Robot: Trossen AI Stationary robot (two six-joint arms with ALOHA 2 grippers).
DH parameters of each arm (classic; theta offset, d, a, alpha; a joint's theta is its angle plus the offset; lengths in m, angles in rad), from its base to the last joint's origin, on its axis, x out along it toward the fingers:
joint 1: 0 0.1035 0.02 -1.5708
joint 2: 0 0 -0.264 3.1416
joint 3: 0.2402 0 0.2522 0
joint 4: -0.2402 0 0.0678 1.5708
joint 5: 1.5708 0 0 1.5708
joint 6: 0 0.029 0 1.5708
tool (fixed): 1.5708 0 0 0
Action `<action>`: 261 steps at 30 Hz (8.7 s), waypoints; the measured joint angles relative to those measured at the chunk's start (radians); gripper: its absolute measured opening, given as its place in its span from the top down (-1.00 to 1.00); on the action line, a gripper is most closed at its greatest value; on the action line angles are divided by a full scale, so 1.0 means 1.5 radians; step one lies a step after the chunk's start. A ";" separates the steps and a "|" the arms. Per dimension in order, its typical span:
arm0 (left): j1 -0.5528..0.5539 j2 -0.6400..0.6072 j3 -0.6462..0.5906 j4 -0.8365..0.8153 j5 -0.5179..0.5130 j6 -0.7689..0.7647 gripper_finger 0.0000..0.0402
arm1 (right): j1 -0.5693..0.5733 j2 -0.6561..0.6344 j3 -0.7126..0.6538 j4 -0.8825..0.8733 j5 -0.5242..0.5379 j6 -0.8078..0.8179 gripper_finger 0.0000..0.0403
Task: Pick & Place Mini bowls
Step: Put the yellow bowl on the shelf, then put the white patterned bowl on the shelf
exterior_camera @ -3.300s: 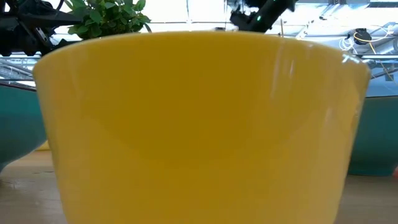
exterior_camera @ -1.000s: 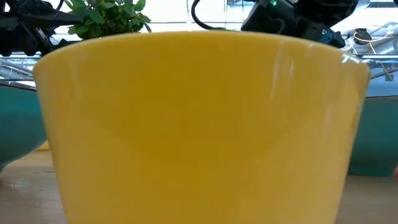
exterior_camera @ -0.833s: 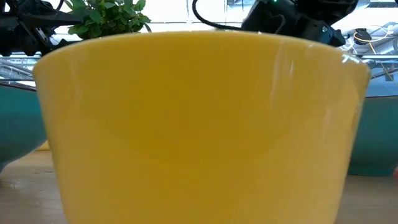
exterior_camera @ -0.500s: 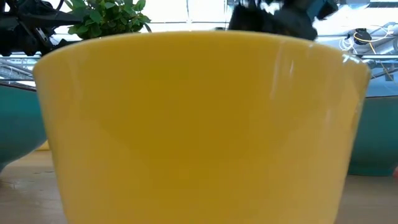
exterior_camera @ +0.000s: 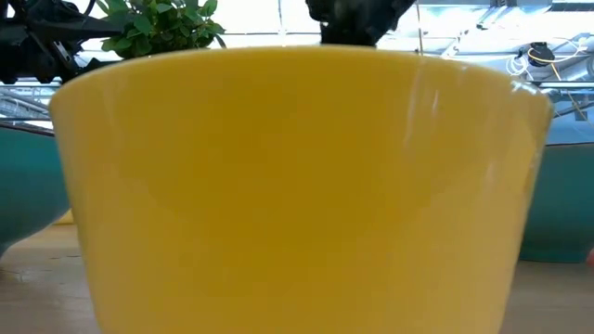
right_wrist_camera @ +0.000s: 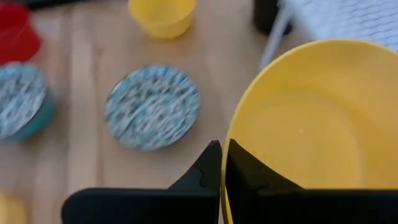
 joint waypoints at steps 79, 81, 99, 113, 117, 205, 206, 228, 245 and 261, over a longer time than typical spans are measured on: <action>0.000 0.000 0.000 0.000 0.032 0.018 -0.03 | -0.172 -0.293 0.000 0.160 -0.108 -0.190 0.15; 0.000 0.000 0.000 0.001 0.031 0.018 -0.03 | -0.172 -0.307 0.000 0.158 -0.108 -0.155 0.15; 0.001 0.000 0.000 0.036 0.004 -0.055 -0.03 | -0.142 -0.325 0.000 0.160 -0.108 0.022 0.15; 0.001 0.000 0.000 0.040 -0.107 -0.116 -0.03 | -0.093 -0.325 0.000 0.160 -0.105 0.021 0.15; 0.001 0.000 0.000 0.044 -0.106 -0.120 -0.03 | -0.091 -0.325 0.000 0.160 -0.105 0.013 0.15; 0.034 0.873 0.672 -0.685 0.087 0.366 0.96 | -0.092 -0.377 -0.001 -0.135 -0.108 -0.072 0.15; 0.034 0.866 0.680 -0.685 0.081 0.375 0.95 | -0.092 -0.377 -0.001 -0.135 -0.108 -0.075 0.15; 0.218 0.856 0.979 -0.959 -0.026 0.423 0.96 | -0.092 -0.377 0.000 -0.176 -0.108 -0.109 0.15; 0.373 0.905 0.979 -0.936 -0.071 0.529 0.92 | -0.092 -0.378 0.000 -0.210 -0.108 -0.195 0.15; 0.481 0.946 0.979 -0.852 -0.061 0.745 0.96 | -0.092 -0.378 0.000 -0.177 -0.105 -0.229 0.15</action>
